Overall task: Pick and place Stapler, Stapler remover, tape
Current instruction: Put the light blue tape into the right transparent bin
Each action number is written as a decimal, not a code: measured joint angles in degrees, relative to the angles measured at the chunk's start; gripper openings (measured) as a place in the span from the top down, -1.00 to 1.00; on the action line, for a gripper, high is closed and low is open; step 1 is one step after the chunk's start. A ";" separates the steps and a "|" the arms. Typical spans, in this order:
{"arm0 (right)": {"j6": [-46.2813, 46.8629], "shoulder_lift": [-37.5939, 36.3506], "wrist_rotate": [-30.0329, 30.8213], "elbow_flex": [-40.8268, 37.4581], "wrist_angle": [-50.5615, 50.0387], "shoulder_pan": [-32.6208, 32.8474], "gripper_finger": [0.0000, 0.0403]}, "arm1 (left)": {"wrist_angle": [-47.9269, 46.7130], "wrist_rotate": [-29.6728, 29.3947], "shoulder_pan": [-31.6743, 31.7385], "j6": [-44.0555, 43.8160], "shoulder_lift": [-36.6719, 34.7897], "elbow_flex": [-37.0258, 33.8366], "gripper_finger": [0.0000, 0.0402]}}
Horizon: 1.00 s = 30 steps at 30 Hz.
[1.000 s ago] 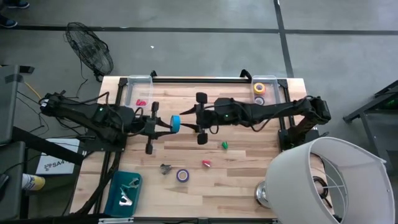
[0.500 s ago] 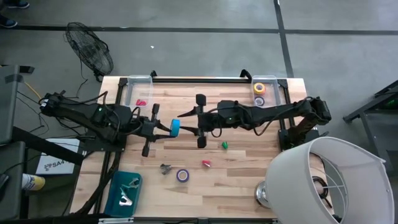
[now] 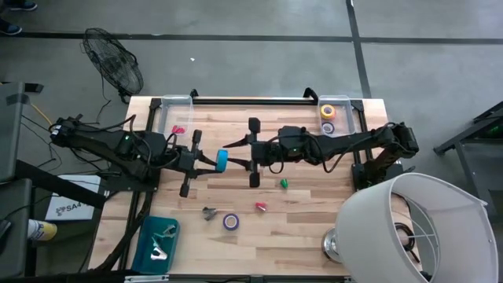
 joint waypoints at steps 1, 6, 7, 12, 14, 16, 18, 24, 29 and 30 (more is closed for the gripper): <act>0.00 0.00 -0.03 0.00 -0.02 0.02 0.38 | 0.00 0.00 0.00 0.00 0.00 0.00 0.81; -0.27 0.00 0.10 0.00 -0.50 -0.02 0.69 | 0.13 0.00 0.00 -0.45 0.00 0.00 0.81; -0.42 0.00 0.29 0.00 -0.86 -0.02 0.75 | 0.11 -0.10 0.00 -0.61 0.00 0.00 0.81; -1.65 0.00 1.68 0.02 -2.71 -0.02 0.86 | -0.19 -1.28 0.00 -0.92 0.11 -0.07 0.81; -1.53 0.00 3.96 0.04 -3.44 -0.03 0.86 | -0.58 -3.81 0.00 -1.04 0.15 -0.09 0.76; -1.24 0.00 6.44 0.07 -4.62 -0.27 0.87 | -1.86 -7.61 -0.02 -1.06 0.17 -0.09 0.67; -0.39 0.00 8.53 0.05 -6.52 -0.76 0.87 | -3.76 -12.14 0.00 -1.01 0.17 -0.09 0.53; 5.98 0.00 12.17 0.02 -15.95 -3.41 0.87 | -6.01 -23.73 0.00 -0.71 0.26 -0.09 0.03; 11.02 0.00 17.33 0.02 -24.90 -6.24 0.87 | -6.77 -31.89 -0.02 1.97 0.28 -0.09 -0.23; 12.12 0.00 18.17 0.01 -27.11 -6.88 0.87 | -7.20 -34.04 -0.02 1.99 0.28 -0.09 -0.25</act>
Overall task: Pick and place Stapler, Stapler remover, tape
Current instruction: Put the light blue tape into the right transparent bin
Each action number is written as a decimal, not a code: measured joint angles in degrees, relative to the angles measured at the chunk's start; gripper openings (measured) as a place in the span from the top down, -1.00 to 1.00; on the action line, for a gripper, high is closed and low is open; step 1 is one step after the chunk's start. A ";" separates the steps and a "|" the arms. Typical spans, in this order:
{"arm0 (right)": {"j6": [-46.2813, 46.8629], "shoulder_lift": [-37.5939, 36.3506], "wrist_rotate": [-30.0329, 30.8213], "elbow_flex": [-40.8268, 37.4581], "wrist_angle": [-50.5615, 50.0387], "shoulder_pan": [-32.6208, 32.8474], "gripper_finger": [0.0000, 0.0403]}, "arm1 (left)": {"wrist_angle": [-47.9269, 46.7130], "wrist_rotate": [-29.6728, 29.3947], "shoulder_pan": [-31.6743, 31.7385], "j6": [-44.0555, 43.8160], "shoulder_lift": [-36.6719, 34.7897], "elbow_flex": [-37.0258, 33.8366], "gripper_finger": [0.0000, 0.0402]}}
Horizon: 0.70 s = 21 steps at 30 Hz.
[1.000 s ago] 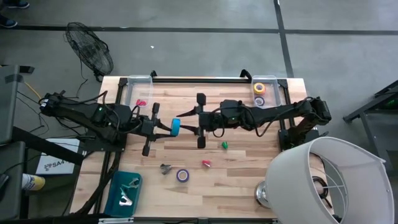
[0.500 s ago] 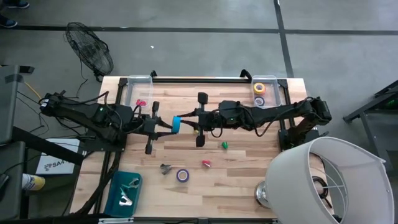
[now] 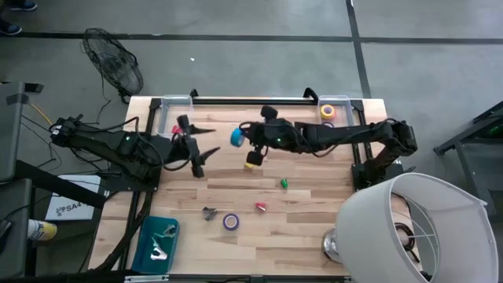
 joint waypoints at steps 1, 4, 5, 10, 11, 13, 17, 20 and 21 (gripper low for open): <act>1.21 0.00 0.59 -0.01 -2.14 -0.64 0.87 | -0.70 -2.16 0.00 -0.08 0.00 0.00 -0.27; 5.27 0.00 1.74 -0.01 -8.27 -2.72 0.87 | -2.43 -8.26 0.00 -0.41 0.00 0.01 -0.27; 6.44 0.00 1.96 -0.01 -10.59 -3.39 0.87 | -2.97 -10.01 0.02 -0.41 0.00 0.00 -0.27; 11.01 0.00 3.53 -0.01 -17.85 -7.32 0.87 | -6.39 -14.89 0.07 -0.69 0.60 0.02 -0.28; 12.31 0.00 4.04 -0.01 -19.15 -8.21 0.87 | -7.17 -15.51 0.40 -0.90 0.81 0.02 -0.28; 15.60 0.00 5.35 -0.01 -21.66 -10.09 0.87 | -9.24 -14.57 1.88 -0.95 0.86 0.02 -0.28; 23.70 0.00 7.61 -0.01 -26.90 -14.49 0.87 | -11.55 -8.05 7.69 0.21 0.77 -0.30 -0.28; 31.47 0.07 9.25 -0.01 -30.56 -18.05 0.87 | -11.09 -0.21 13.93 4.91 0.79 -1.50 -0.28; 34.00 0.09 9.86 -0.01 -31.85 -19.14 0.87 | -10.54 2.71 16.12 6.55 0.79 -1.93 -0.28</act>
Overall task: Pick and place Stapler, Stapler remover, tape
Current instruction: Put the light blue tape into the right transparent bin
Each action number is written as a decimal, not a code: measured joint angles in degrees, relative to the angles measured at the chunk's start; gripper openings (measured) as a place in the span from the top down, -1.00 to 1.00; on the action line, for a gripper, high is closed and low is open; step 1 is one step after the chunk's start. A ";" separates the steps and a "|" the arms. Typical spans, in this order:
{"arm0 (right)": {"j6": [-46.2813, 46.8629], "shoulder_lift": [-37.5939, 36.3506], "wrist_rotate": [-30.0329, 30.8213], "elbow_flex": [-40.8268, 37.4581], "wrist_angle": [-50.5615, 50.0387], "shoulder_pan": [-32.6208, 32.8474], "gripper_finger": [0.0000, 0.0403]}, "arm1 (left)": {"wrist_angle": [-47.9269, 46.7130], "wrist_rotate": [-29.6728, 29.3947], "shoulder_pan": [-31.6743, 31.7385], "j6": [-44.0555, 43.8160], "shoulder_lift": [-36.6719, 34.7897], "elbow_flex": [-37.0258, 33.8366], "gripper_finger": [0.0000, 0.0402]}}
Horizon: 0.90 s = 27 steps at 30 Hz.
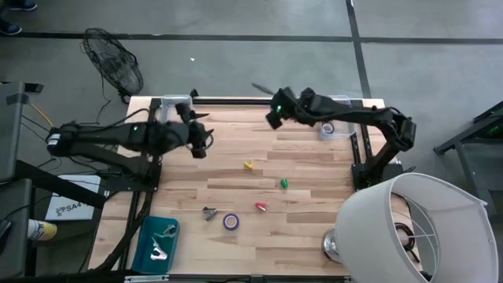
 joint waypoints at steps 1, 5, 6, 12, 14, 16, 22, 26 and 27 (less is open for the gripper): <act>2.19 0.02 0.86 0.00 -1.20 -1.04 0.87 | 0.73 2.96 2.27 1.67 0.00 -0.41 -0.28; 12.22 0.02 6.18 0.00 -5.23 -4.15 0.88 | 6.27 15.44 10.09 8.46 0.01 -3.63 -0.28; 14.86 0.02 7.43 0.00 -6.02 -4.79 0.88 | 7.68 18.60 11.81 9.84 0.02 -4.45 -0.28; 30.50 0.04 10.97 0.00 -12.27 -7.80 0.88 | 12.97 31.93 19.86 15.64 0.02 -7.90 -0.28; 36.43 0.04 12.91 0.00 -15.78 -8.34 0.87 | 13.36 34.89 21.76 16.60 0.02 -8.29 -0.28; 41.70 0.04 13.92 0.00 -18.85 -8.99 0.87 | 13.38 37.36 23.42 17.04 0.02 -8.55 -0.28; 53.45 0.07 15.61 0.00 -26.24 -10.18 0.88 | 13.45 41.64 26.12 17.03 0.00 -9.42 -0.28; 60.34 0.04 15.38 -1.38 -27.65 -10.53 0.87 | 13.39 42.44 26.30 17.03 -0.02 -10.20 -0.28; 62.21 0.04 14.75 -2.41 -27.62 -10.57 0.87 | 13.41 42.46 26.29 17.04 -0.02 -10.33 -0.28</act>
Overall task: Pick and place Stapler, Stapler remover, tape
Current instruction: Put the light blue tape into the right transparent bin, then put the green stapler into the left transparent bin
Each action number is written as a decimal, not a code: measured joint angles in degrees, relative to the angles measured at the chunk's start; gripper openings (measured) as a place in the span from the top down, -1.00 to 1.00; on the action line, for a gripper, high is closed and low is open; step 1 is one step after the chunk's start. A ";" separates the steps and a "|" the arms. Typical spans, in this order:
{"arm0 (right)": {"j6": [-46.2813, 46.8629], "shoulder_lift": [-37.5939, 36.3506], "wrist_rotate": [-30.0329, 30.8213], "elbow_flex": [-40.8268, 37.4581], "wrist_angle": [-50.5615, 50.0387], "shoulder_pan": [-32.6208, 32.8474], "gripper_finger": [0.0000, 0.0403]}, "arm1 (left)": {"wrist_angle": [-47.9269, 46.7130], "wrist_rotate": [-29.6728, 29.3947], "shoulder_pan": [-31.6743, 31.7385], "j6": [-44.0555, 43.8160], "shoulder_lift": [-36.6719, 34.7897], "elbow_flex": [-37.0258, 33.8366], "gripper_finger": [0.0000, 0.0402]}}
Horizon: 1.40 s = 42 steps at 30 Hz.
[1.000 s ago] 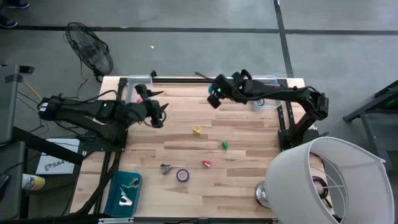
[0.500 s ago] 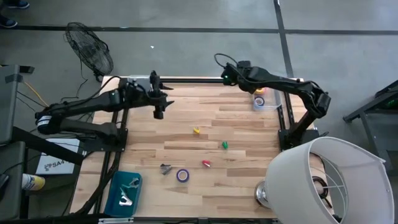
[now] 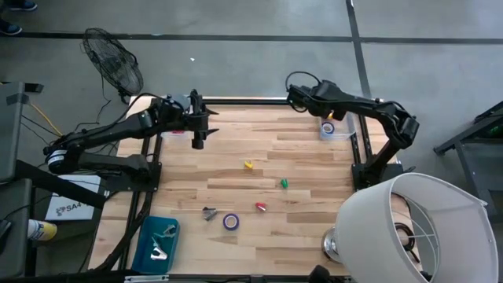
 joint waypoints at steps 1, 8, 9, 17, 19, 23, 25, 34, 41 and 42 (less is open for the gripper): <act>2.01 0.01 -0.74 -1.20 0.01 -0.06 0.88 | -0.01 0.15 -0.01 0.01 0.00 -0.08 -0.28; 20.27 -0.06 -6.09 -10.86 -0.46 -0.04 0.87 | -0.09 0.43 -0.01 -0.01 0.00 -0.18 -0.28; 22.29 -0.12 -6.87 -11.79 -0.45 -0.04 0.87 | -0.10 0.43 -0.01 -0.01 0.00 -0.18 -0.28; 29.53 -0.17 -9.19 -15.01 -0.86 -0.62 0.86 | -0.27 0.43 -0.01 0.25 0.00 -0.18 -0.28; 29.50 -0.18 -9.51 -15.54 -0.89 -1.33 0.85 | -0.46 0.43 -0.01 0.31 0.00 -0.18 -0.28; 29.88 -0.22 -11.37 -17.58 -0.63 -2.74 0.84 | -0.49 0.43 -0.01 0.40 0.00 -0.18 -0.28; 29.36 -0.22 -12.18 -18.42 0.67 -3.33 0.84 | -0.51 0.43 -0.01 0.40 0.00 -0.18 -0.28; 28.28 -0.24 -11.98 -19.01 1.05 -3.43 0.68 | -0.64 0.41 -0.01 0.40 0.00 -0.18 -0.28; 28.25 -0.26 -12.46 -19.01 1.07 -3.43 0.51 | -0.64 0.41 -0.01 0.39 0.00 -0.18 -0.28; 28.24 -0.26 -12.55 -19.01 1.09 -3.43 0.48 | -0.65 0.41 -0.01 0.38 0.00 -0.18 -0.28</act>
